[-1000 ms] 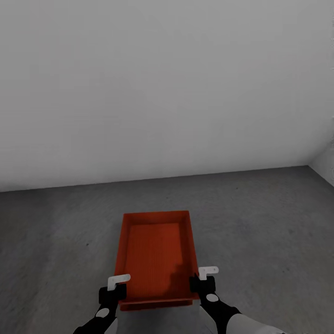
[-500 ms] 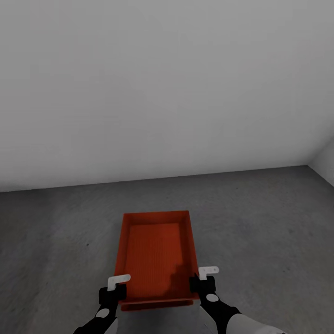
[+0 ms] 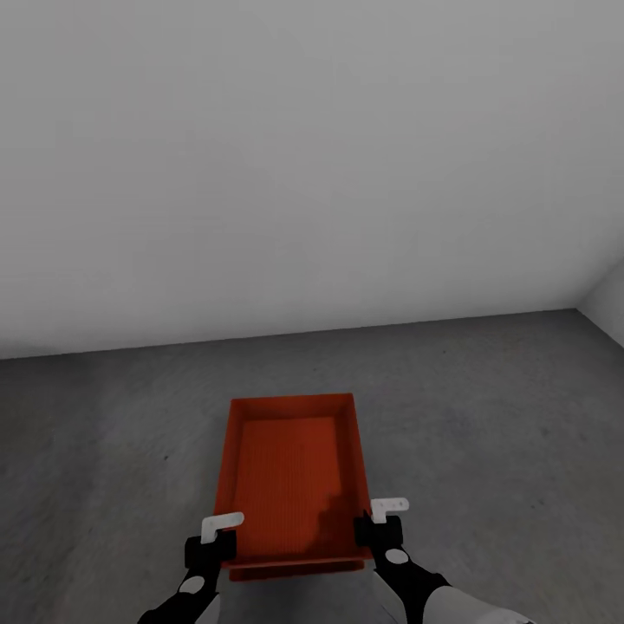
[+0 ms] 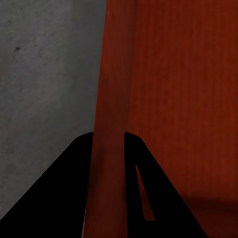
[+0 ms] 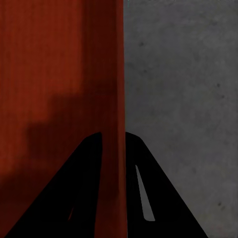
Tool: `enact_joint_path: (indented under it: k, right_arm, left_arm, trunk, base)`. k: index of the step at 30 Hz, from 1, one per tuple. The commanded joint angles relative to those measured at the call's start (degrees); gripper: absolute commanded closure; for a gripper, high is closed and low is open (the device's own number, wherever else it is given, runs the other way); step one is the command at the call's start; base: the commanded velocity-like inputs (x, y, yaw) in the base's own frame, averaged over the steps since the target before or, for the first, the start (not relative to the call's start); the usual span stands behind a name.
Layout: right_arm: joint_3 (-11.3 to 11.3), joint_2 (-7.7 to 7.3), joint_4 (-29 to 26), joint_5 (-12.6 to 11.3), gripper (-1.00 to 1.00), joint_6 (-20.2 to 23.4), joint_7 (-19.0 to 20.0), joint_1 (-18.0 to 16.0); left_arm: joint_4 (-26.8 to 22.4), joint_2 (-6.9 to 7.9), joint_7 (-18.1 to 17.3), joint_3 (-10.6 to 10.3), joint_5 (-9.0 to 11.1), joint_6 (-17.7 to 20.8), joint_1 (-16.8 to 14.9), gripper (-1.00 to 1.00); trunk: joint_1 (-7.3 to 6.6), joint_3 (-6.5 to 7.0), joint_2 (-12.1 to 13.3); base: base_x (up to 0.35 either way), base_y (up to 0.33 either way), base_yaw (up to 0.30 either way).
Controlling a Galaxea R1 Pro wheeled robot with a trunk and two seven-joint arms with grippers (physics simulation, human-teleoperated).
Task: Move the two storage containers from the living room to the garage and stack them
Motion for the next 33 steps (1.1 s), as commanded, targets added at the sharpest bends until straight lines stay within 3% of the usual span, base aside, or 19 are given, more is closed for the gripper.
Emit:
enact_joint_path:
  k: [1,11,33]
  right_arm:
    - [-0.7,0.14,0.3,-1.4,1.00,-0.3,0.1,0.0]
    - [-0.7,0.16,0.3,-1.4,1.00,-0.3,0.1,0.0]
    - [-0.7,0.15,0.2,-1.4,1.00,-0.3,0.1,0.0]
  left_arm:
    - [-0.3,-0.26,0.5,0.7,-0.4,-1.0,-0.1,1.00]
    - [-0.4,-0.26,0.5,0.8,-0.4,-1.1,-0.1,1.00]
    - [-0.4,-0.19,0.4,0.8,-0.4,-1.1,-0.1,1.00]
  trunk:
    - [0.00,-0.04,0.0]
    - [0.00,-0.04,0.0]
    - [0.00,-0.04,0.0]
  base:
    - [0.000,0.000,0.000]
    - [-0.137,-0.035,0.000]
    - [0.017,-0.001,0.000]
